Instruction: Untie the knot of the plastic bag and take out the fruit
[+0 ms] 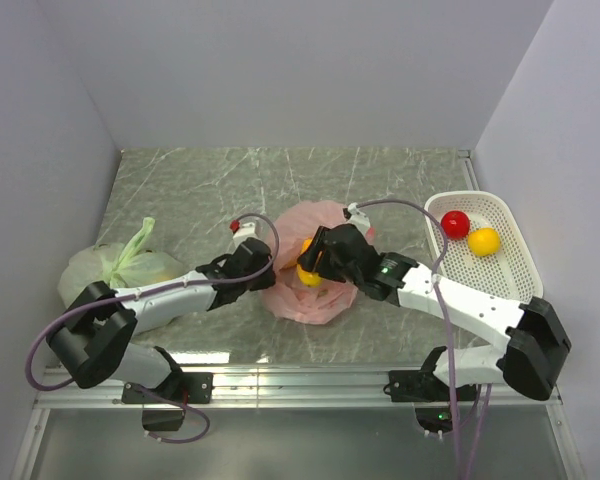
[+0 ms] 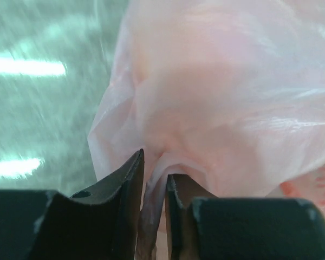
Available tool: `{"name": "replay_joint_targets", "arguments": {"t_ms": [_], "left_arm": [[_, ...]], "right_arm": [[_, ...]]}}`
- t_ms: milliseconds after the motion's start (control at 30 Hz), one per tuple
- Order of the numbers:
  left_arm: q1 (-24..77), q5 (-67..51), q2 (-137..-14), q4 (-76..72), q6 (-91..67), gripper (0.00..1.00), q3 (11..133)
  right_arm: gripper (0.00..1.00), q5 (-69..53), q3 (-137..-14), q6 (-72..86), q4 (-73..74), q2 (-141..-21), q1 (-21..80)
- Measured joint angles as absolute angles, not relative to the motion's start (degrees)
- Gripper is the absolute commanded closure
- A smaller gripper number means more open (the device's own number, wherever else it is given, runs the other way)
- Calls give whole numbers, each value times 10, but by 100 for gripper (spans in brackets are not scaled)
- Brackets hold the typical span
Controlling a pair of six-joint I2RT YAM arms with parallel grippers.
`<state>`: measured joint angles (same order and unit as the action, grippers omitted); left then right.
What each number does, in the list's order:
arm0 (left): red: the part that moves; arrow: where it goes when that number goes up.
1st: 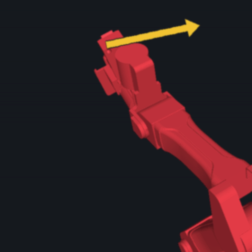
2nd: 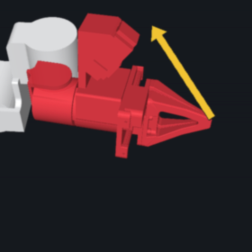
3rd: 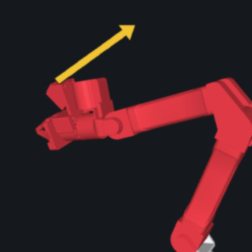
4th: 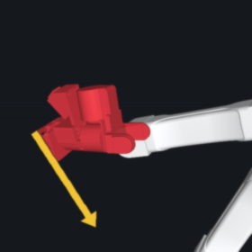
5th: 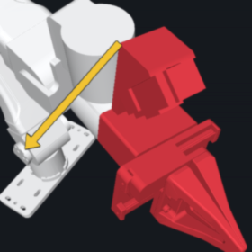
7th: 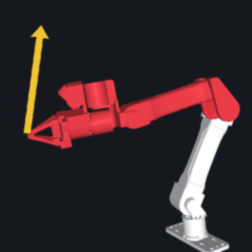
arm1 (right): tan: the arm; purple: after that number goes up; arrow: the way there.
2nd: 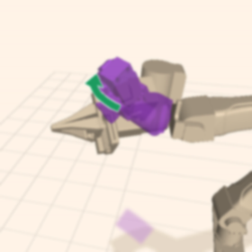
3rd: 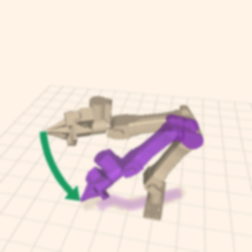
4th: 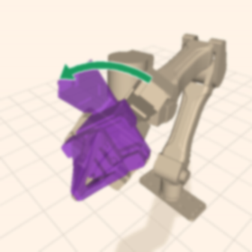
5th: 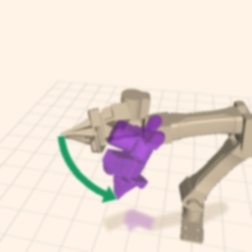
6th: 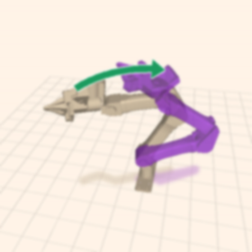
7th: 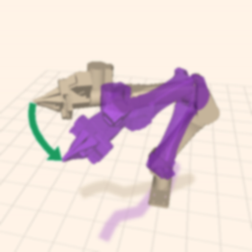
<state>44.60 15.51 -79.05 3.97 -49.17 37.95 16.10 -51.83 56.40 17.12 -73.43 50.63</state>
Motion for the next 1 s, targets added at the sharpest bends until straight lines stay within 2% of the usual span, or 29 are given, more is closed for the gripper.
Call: {"name": "replay_joint_targets", "arguments": {"t_ms": [200, 333, 467, 633, 667, 800, 867, 933, 967, 1000], "left_arm": [[412, 186, -797, 43, -472, 73, 435], [403, 196, -797, 43, -463, 73, 444], [403, 194, -796, 48, -462, 73, 440], [403, 188, -774, 53, -462, 72, 411], [403, 187, -767, 55, -461, 72, 405], [403, 179, -733, 62, -460, 71, 392], [403, 178, -718, 63, -459, 71, 388], [403, 177, -705, 66, -459, 71, 384], [403, 175, -701, 66, -459, 71, 383], [403, 173, -698, 67, -458, 71, 382]], "right_arm": [[100, 18, -523, 455, 188, -703, 482], [100, -8, -523, 395, 222, -648, 453], [100, -7, -519, 360, 234, -562, 344], [99, 91, -501, 359, 236, -492, 191], [96, 110, -494, 364, 234, -488, 158], [75, 172, -427, 400, 211, -489, 7], [73, 184, -399, 423, 198, -505, -52], [66, 189, -377, 453, 184, -536, -111], [46, 191, -368, 467, 171, -555, -135], [36, 190, -361, 480, 162, -574, -157]]}}
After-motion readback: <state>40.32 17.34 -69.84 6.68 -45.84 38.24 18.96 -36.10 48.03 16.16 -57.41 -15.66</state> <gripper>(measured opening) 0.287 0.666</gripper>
